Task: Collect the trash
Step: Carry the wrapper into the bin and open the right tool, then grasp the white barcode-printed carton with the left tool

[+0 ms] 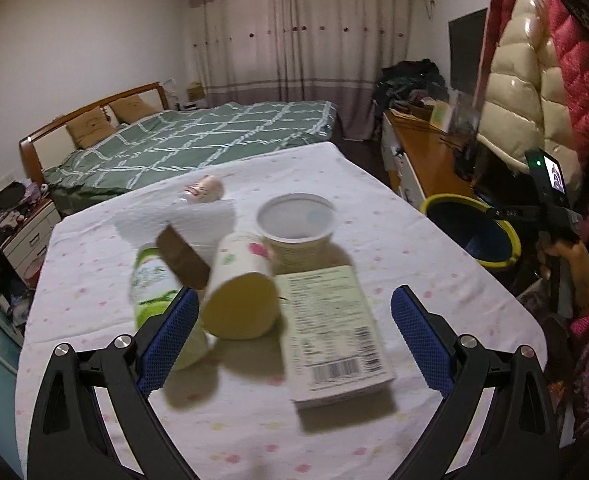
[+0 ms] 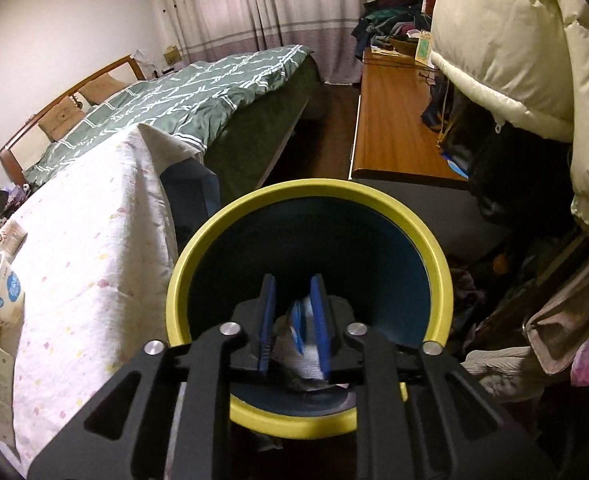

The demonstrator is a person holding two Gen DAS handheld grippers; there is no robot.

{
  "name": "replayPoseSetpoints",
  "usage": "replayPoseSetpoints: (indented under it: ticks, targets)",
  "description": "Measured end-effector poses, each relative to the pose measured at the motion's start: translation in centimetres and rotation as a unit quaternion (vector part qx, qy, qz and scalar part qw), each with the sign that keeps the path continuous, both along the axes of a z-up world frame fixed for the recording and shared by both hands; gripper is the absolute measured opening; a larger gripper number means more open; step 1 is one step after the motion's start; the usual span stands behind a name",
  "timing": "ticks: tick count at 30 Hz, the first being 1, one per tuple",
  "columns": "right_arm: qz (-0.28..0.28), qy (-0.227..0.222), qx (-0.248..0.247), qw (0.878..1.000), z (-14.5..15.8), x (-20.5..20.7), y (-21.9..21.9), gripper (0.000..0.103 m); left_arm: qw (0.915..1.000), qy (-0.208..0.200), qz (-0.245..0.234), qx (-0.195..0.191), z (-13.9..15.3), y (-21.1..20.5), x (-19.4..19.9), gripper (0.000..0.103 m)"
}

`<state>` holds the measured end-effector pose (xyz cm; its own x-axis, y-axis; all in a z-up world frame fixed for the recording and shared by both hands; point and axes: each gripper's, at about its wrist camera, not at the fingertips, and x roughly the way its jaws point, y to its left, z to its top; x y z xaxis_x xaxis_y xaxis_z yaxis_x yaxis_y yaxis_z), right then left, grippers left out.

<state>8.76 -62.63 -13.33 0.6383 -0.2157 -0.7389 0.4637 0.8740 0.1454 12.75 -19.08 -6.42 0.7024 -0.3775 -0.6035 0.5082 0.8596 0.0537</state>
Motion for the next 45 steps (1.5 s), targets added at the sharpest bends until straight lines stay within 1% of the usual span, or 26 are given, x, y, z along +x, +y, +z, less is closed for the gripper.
replayPoseSetpoints:
  ticks: [7,10,13,16,18,22,25,29,32,38,39,40,42,44,45]
  targets:
    - [0.01,-0.013,0.01,1.0,0.9,-1.3,0.4,0.02,0.9997,0.02,-0.007,0.009,-1.0,-1.6,-0.4,0.095]
    - [0.012,-0.02,0.014,1.0,1.2,-1.8,0.5,0.021,0.9993,0.035,-0.006,0.013,-1.8,-2.1,0.0,0.095]
    - [0.015,-0.024,0.019,0.999,1.4,-2.3,0.7,0.024,0.9987,0.048,0.001,0.019,-2.5,-2.4,0.4,0.095]
    - [0.019,-0.027,0.021,0.999,1.5,-2.5,0.7,0.025,0.9972,0.072,0.008,0.018,-3.5,-2.7,1.2,0.095]
    - [0.022,-0.028,0.024,0.999,1.5,-2.6,0.8,0.025,0.9959,0.086,0.017,0.022,-4.2,-2.9,1.9,0.095]
    - [0.027,-0.029,0.028,0.999,1.4,-2.5,1.0,0.025,0.9941,0.099,0.03,0.032,-5.1,-3.3,2.7,0.095]
    - [0.03,-0.028,0.031,0.999,1.1,-2.3,1.1,0.025,0.9917,0.116,0.038,0.039,-5.9,-3.5,3.4,0.095]
    - [0.035,-0.024,0.036,0.998,0.7,-2.0,1.3,0.025,0.9898,0.125,0.048,0.048,-6.7,-3.7,4.0,0.095]
    - [0.039,-0.023,0.039,0.998,0.6,-1.7,1.4,0.025,0.989,0.133,0.047,0.047,-7.2,-4.0,4.6,0.095]
    - [0.04,-0.022,0.042,0.998,0.6,-1.6,1.6,0.025,0.9854,0.152,0.051,0.057,-8.5,-4.5,5.7,0.095]
    - [0.04,-0.022,0.042,0.998,0.5,-1.7,1.5,0.025,0.9849,0.155,0.052,0.057,-8.7,-4.4,5.8,0.094]
    - [0.04,-0.021,0.043,0.998,0.5,-1.7,1.5,0.025,0.9844,0.158,0.053,0.056,-8.8,-4.5,6.0,0.089]
    - [0.04,-0.02,0.045,0.998,0.4,-1.8,1.5,0.025,0.9845,0.156,0.054,0.058,-8.9,-4.5,6.1,0.083]
    - [0.041,-0.02,0.046,0.998,0.4,-1.9,1.5,0.025,0.9849,0.154,0.052,0.059,-8.8,-4.6,6.1,0.073]
    - [0.041,-0.02,0.047,0.998,0.4,-1.9,1.4,0.025,0.9849,0.155,0.05,0.059,-8.9,-4.6,6.1,0.073]
